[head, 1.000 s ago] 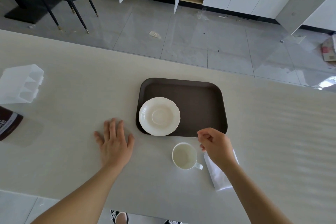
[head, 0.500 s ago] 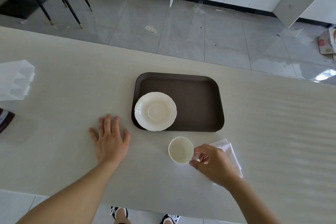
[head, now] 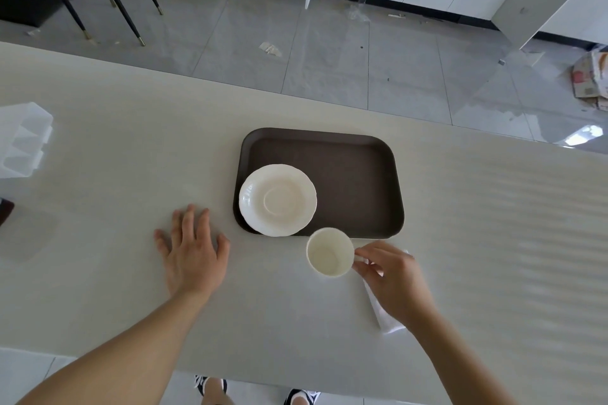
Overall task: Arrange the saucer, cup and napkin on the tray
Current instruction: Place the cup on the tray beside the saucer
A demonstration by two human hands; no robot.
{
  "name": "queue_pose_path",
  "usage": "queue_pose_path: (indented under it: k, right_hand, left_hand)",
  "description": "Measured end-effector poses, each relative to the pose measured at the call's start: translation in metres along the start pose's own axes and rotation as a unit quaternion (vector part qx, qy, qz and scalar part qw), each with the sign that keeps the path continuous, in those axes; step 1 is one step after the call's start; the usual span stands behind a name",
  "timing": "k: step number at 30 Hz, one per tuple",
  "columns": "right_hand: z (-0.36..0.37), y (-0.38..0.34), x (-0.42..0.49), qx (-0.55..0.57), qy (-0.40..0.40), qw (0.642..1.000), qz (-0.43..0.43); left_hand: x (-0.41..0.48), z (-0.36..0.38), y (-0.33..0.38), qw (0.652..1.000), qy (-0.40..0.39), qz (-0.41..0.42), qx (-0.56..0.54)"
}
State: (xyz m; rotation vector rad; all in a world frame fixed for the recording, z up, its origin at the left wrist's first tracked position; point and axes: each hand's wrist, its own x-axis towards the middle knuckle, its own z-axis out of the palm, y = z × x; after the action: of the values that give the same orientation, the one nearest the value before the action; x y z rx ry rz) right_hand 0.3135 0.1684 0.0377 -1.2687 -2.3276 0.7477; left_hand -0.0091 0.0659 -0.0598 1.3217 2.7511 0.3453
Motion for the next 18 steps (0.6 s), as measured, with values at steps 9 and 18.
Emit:
queue_pose_path:
  k: [9, 18]
  right_hand:
    - [-0.010, 0.014, 0.048, -0.019, 0.073, 0.997, -0.003]
    - [-0.001, 0.033, 0.080, -0.014, 0.066, 0.997, 0.046]
  left_hand:
    - [0.000, 0.001, 0.001, 1.000, 0.000, -0.003, 0.003]
    - [0.001, 0.001, 0.000, 1.000, -0.005, -0.008, 0.011]
